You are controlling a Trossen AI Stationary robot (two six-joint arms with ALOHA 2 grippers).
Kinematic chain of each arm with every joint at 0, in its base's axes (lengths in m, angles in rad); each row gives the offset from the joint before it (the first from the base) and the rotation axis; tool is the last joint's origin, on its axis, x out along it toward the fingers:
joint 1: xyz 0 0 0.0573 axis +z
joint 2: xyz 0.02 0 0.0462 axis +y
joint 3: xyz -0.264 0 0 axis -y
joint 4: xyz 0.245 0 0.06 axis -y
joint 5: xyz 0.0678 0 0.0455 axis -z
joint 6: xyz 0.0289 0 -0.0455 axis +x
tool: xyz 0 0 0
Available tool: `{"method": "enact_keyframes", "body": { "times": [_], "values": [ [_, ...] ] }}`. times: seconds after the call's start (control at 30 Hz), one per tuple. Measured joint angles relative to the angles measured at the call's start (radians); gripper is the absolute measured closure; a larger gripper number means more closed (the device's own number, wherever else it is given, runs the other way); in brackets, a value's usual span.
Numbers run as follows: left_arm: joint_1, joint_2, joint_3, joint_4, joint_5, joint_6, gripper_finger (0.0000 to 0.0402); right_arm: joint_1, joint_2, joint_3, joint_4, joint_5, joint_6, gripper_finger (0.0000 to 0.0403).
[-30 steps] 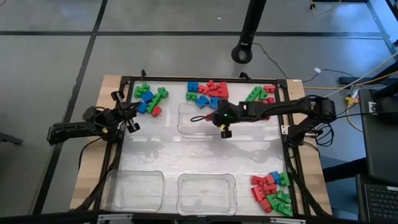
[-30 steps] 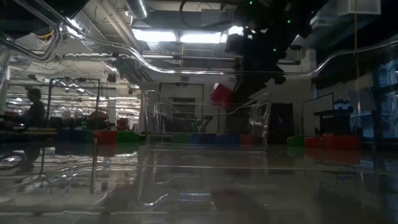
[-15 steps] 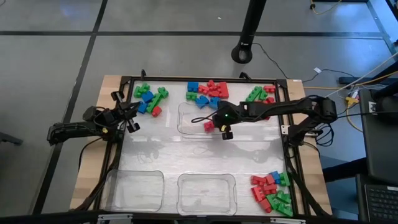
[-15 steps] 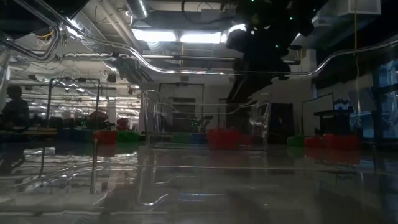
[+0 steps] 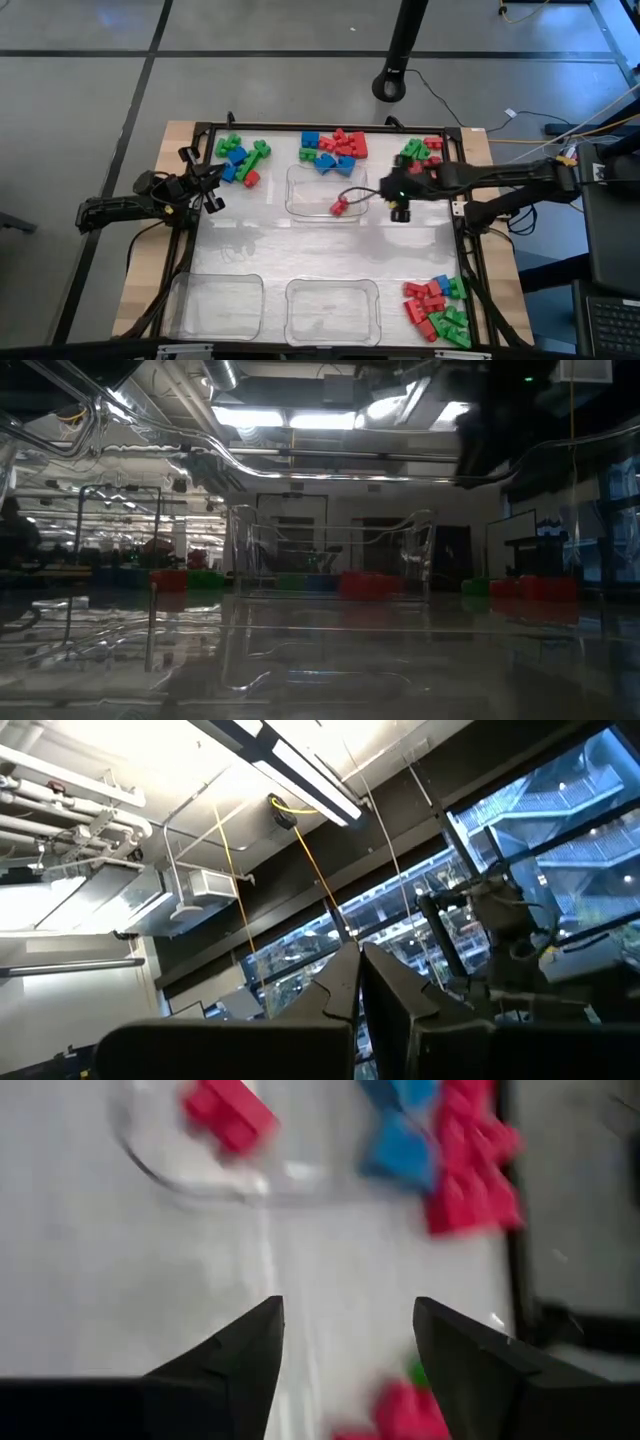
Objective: Sort blocks
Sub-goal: Put the red game piece into the top right transparent bin
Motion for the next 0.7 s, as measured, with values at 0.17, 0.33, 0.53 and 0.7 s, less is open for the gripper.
{"method": "enact_keyframes", "body": {
  "times": [0.17, 0.33, 0.53, 0.7],
  "values": [
    [0.000, 0.000, 0.000, 0.001, 0.000, 0.000, 0.0396, 0.051, -0.019, -0.078, -0.123, 0.122, 0.172, 0.0178],
    [0.000, 0.000, 0.000, 0.001, 0.000, 0.000, 0.0396, 0.057, -0.019, -0.209, -0.128, 0.143, 0.289, 0.0178],
    [0.000, 0.000, 0.000, 0.003, 0.000, 0.000, 0.0396, 0.057, -0.016, -0.347, -0.115, 0.202, 0.384, 0.0178],
    [0.000, 0.000, 0.000, 0.003, 0.000, 0.000, 0.0396, 0.057, -0.015, -0.439, -0.038, 0.231, 0.385, 0.0178]
  ]
}}
